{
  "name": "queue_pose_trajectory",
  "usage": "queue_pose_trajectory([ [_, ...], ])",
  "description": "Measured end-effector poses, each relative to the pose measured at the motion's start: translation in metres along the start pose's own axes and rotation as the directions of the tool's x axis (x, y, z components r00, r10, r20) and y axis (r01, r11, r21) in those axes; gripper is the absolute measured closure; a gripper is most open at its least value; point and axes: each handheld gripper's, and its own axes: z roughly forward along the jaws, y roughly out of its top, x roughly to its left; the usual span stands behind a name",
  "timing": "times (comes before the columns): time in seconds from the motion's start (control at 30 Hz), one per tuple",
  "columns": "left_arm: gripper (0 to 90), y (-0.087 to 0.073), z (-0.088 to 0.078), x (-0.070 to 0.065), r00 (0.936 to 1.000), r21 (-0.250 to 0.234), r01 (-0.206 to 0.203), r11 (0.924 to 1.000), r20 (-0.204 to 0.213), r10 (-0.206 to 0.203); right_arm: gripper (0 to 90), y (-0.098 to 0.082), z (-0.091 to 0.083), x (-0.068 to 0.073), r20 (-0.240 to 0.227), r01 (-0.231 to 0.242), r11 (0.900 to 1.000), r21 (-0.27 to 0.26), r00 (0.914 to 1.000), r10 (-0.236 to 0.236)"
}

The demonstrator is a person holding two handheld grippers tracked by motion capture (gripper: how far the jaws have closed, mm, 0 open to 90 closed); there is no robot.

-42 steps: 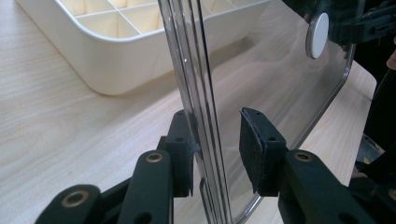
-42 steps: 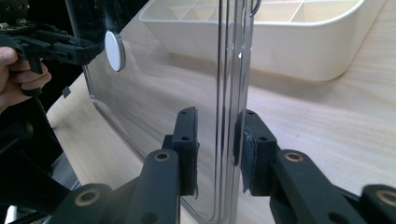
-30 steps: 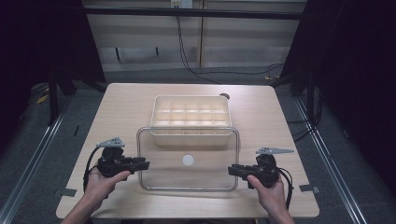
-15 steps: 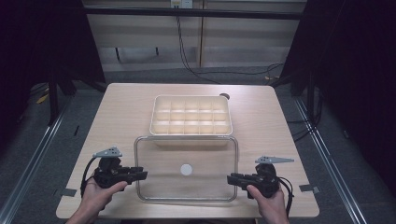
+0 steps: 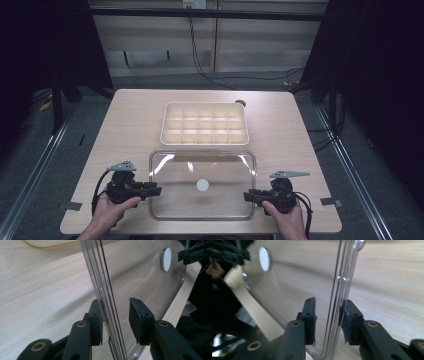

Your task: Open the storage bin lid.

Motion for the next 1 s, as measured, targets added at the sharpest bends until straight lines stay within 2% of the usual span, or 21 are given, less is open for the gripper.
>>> queue_pose_trajectory([
  [0.37, 60.2, 0.005, 0.007, 0.005, 0.9999, 0.022, 0.002, 0.9998, -0.01, -0.001, 64.3, 0.001, 0.007, -0.005, -0.001, -0.016, 1.0, 0.007, 0.9999, 0.016],
  [0.63, 58.4, 0.003, 0.014, 0.012, 0.9996, 0.023, 0.022, 0.9995, -0.016, -0.022, 60.0, 0.002, 0.014, -0.009, 0.013, -0.031, 0.999, 0.015, 0.9994, 0.031],
  [0.77, 58.4, 0.005, 0.016, 0.013, 0.9982, 0.029, 0.015, 0.9995, -0.058, -0.014, 58.7, 0.002, 0.016, -0.01, 0.023, -0.037, 0.999, 0.023, 0.9991, 0.037],
  [0.9, 59.0, 0.003, 0.02, 0.016, 0.9986, 0.044, 0.037, 0.9984, -0.038, -0.035, 56.1, 0.001, 0.019, -0.014, 0.032, -0.055, 0.998, 0.031, 0.998, 0.054],
  [1.0, 58.7, 0.003, 0.022, 0.016, 0.9985, 0.045, 0.041, 0.9981, -0.039, -0.04, 55.3, 0.001, 0.019, -0.015, 0.033, -0.059, 0.998, 0.035, 0.9978, 0.058],
])
